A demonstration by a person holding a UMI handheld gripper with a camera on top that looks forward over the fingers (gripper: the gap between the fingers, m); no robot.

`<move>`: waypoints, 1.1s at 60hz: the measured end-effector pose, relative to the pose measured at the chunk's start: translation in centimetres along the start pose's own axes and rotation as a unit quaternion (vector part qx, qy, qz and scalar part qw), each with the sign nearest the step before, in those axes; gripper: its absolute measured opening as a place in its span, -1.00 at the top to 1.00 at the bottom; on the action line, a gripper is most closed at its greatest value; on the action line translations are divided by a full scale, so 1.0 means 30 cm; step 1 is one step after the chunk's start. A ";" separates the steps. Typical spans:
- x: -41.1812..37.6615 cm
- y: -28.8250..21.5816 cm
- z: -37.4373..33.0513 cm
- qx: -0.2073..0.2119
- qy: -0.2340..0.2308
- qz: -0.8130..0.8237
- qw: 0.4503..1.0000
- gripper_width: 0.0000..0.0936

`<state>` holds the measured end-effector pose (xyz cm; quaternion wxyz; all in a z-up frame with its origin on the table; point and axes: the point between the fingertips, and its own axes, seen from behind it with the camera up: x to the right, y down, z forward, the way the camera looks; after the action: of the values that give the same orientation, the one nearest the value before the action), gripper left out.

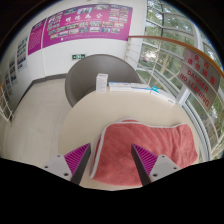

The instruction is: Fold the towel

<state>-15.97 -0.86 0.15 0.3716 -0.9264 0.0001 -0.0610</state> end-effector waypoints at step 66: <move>0.242 -0.340 -0.059 0.107 -0.104 0.070 0.986 0.89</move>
<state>-9.43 4.98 9.25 0.4695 -0.8805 0.0200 0.0626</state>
